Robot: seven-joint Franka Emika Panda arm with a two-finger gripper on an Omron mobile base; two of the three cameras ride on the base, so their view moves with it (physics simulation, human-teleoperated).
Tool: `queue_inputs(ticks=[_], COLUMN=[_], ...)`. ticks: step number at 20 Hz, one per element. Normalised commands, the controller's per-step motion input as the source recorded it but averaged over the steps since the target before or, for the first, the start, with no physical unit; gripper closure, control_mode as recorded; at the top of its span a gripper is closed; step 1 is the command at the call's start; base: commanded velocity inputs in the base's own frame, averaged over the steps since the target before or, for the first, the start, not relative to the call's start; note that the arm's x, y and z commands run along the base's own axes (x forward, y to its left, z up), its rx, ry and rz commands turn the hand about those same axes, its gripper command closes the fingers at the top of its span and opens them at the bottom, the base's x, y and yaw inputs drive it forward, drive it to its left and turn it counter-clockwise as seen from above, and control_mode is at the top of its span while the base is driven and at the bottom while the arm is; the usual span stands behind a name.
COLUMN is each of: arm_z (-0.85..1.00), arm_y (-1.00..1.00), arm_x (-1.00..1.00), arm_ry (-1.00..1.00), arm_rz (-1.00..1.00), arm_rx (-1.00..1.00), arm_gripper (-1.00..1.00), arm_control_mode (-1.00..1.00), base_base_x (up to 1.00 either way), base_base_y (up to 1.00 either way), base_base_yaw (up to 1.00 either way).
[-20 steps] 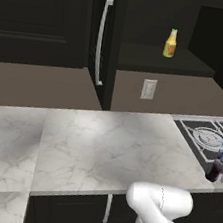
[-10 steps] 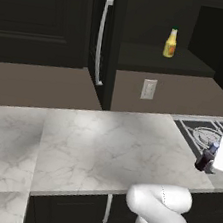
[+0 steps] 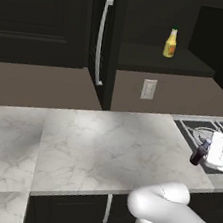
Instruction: Take 2 condiments from the cabinet and move them on the counter near the stove.Make sure the condiments are lined up with each other, next to each other.
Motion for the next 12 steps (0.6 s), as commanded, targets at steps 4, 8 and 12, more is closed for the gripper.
queue_inputs(ticks=[4,8,12], arm_z=[-0.17,-0.18,-0.27], arm_y=[-0.31,-0.15,-0.06], arm_x=[0.49,0.48,0.48], arm_ry=[0.0,0.0,0.0], arm_rz=[0.0,0.0,-0.01], arm_rx=[0.0,-0.03,-0.09], arm_gripper=[1.0,1.0,1.0], arm_control_mode=[-1.0,-1.0,-1.0], base_base_x=[0.0,0.0,0.0], base_base_y=[0.0,0.0,0.0], base_base_yaw=[0.0,0.0,0.0])
